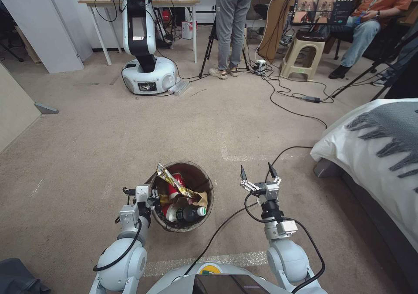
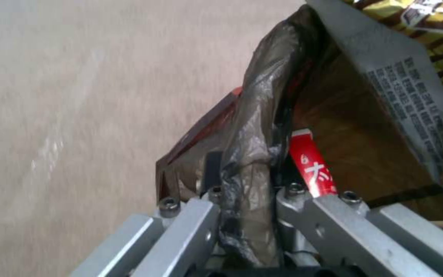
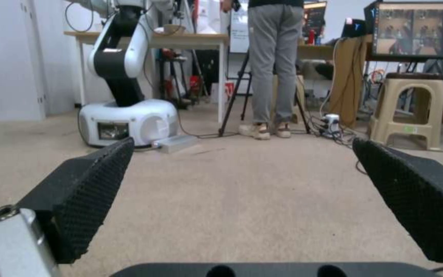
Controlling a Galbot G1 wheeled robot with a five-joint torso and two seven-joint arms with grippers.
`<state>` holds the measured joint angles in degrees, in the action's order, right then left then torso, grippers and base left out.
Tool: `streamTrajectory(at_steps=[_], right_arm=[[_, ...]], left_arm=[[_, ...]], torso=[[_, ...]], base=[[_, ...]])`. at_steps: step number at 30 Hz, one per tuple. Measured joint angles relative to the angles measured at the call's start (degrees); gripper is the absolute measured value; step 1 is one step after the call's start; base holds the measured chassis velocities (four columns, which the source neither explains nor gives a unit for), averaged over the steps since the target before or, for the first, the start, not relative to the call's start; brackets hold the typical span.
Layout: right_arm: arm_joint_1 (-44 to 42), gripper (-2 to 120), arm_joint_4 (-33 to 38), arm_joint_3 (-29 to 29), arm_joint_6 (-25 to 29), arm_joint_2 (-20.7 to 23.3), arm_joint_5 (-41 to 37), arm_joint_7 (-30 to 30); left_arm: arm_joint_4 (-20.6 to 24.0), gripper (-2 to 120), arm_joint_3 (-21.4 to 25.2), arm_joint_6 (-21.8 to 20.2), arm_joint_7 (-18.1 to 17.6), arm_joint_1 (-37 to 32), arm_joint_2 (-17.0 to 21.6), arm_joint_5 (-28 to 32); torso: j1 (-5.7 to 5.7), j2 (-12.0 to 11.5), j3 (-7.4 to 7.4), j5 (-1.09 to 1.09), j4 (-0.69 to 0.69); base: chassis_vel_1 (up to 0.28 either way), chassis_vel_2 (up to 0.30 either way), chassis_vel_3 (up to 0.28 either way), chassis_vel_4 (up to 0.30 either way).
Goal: Pick up the trash bin, then pick up the garbage from the floor and place it into the trash bin.
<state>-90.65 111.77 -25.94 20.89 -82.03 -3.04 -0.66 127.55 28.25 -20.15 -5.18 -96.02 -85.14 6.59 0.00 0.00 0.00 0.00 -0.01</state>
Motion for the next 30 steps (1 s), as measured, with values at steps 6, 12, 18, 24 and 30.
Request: streamTrajectory(at_steps=[6, 12, 18, 24, 30], right_arm=[[-0.63, 100, -0.19, -0.22, 0.67, -0.06, -0.01, 0.04], [-0.62, 100, -0.48, -0.31, 0.97, -0.12, 0.00, 0.18], [-0.68, 100, -0.67, -0.16, 1.33, -0.22, 0.04, 0.35], [-0.84, 100, -0.67, -0.19, 1.46, -0.23, 0.08, 0.52], [-1.01, 100, -0.67, -0.20, 1.76, -0.39, 0.11, 0.86]], left_arm=[[-1.30, 3, 0.42, -6.95, -3.05, 0.31, 0.25, 3.29], [-3.78, 3, 1.08, -8.40, -3.90, 1.13, 0.20, 5.23], [-6.93, 3, 1.62, -8.23, -4.22, 1.84, 0.11, 6.98], [-7.75, 3, 1.70, -8.15, -4.29, 1.97, 0.03, 7.41], [-8.78, 21, 1.72, -8.16, -4.14, 2.31, -0.04, 8.26]], torso=[[0.00, 0.00, 0.00, 0.00, 0.01], [0.00, 0.00, 0.00, 0.01, 0.01], [-0.01, 0.01, -0.02, 0.07, 0.03], [-0.01, 0.02, -0.02, 0.06, 0.03], [0.00, 0.01, 0.00, -0.02, -0.01]], base=[[0.000, 0.000, 0.000, 0.000], [0.000, 0.000, 0.000, 0.000], [0.000, 0.000, 0.000, 0.000], [0.000, 0.000, 0.000, 0.000], [0.000, 0.000, 0.000, 0.000]])
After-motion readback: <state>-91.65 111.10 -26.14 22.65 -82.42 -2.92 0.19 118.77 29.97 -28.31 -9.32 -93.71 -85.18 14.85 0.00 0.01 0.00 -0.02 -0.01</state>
